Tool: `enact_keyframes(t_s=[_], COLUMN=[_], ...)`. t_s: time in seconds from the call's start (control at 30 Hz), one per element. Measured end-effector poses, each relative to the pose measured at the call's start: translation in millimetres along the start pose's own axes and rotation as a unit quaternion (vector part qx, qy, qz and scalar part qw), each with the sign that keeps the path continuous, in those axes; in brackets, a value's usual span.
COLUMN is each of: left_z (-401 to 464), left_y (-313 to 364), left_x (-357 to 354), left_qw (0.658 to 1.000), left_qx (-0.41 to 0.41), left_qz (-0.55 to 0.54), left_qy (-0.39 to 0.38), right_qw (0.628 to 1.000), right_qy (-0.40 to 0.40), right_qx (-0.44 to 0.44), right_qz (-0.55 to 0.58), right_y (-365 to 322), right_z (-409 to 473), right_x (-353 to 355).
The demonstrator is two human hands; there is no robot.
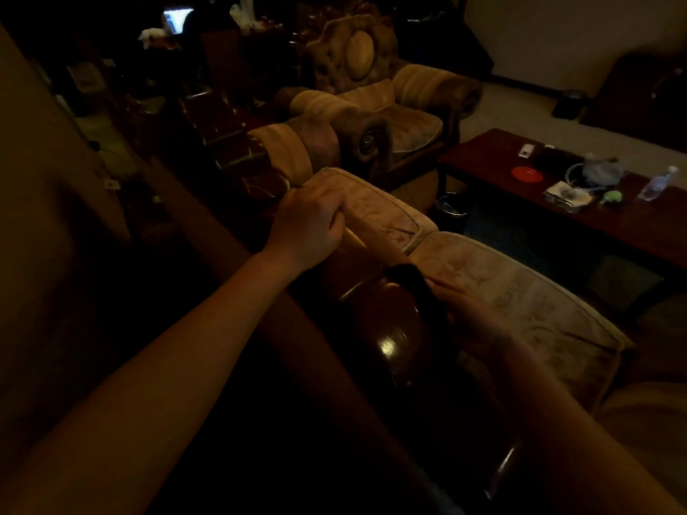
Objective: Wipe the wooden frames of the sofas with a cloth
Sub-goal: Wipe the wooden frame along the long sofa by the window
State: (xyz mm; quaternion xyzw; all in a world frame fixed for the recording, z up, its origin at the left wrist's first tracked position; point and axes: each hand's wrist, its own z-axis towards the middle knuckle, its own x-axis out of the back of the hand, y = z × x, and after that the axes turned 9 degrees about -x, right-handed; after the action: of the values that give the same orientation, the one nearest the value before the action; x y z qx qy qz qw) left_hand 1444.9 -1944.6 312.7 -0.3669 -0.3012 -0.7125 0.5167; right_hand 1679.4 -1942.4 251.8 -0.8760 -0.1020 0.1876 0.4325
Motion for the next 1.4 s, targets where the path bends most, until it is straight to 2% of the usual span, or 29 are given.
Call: enact_keyframes(t_s=[0.07, 0.1, 0.13, 0.17, 0.23, 0.3, 0.4, 0.47, 0.6, 0.63, 0.7, 0.8, 0.93, 1.1, 1.2, 1.33, 1.4], left_z=[17, 23, 28, 31, 33, 33, 33, 34, 34, 35, 36, 39, 40, 38, 39, 41, 42], left_y=[-13, -20, -26, -33, -42, -47, -49, -51, -53, -53, -51, -49, -49, -49, -50, -48, -47], left_x=[-8, -12, -16, -20, -24, -24, -23, -25, -28, -29, -29, -29, -30, -29, -29, -24, -23], left_qw=[0.998, 0.997, 0.995, 0.991, 0.970, 0.945, 0.946, 0.945, 0.941, 0.941, 0.942, 0.948, 0.953, 0.953, 0.948, 0.930, 0.925], left_qx=[-0.051, -0.061, -0.058, -0.043, 0.033, 0.105, 0.093, 0.096, 0.107, 0.109, 0.116, 0.124, 0.128, 0.134, 0.145, 0.177, 0.173], left_qz=[-0.014, -0.039, -0.076, -0.126, -0.242, -0.308, -0.310, -0.313, -0.320, -0.321, -0.315, -0.294, -0.275, -0.270, -0.283, -0.323, -0.339], left_qy=[-0.026, -0.037, -0.038, -0.027, 0.016, 0.036, 0.009, -0.008, 0.013, 0.011, 0.004, 0.005, -0.009, -0.012, -0.010, 0.012, 0.025], right_qw=[0.997, 0.998, 0.997, 0.996, 0.994, 0.987, 0.973, 0.967, 0.969, 0.970, 0.960, 0.960, 0.961, 0.940, 0.930, 0.885, 0.891], right_qy=[0.019, 0.020, 0.055, 0.073, 0.060, 0.083, 0.088, 0.087, 0.160, 0.162, 0.136, 0.096, 0.054, 0.080, 0.115, 0.110, 0.087], right_qx=[-0.022, -0.017, 0.016, 0.042, 0.087, 0.109, 0.084, 0.037, -0.006, 0.007, 0.051, 0.089, 0.062, 0.069, 0.129, 0.171, 0.165], right_qz=[-0.076, -0.064, -0.048, -0.032, -0.012, -0.082, -0.198, -0.237, -0.188, -0.178, -0.240, -0.248, -0.265, -0.325, -0.326, -0.419, -0.413], right_y=[-1, -5, -13, -26, -54, -73, -84, -82, -52, -45, -46, -80, -92, -65, -50, -72, -83], right_z=[2, 6, 15, 18, 35, 60, 87, 92, 45, 36, 32, 51, 92, 54, 30, 59, 82], right_x=[-3, -9, -19, -32, -60, -87, -106, -102, -76, -69, -69, -103, -120, -88, -83, -115, -125])
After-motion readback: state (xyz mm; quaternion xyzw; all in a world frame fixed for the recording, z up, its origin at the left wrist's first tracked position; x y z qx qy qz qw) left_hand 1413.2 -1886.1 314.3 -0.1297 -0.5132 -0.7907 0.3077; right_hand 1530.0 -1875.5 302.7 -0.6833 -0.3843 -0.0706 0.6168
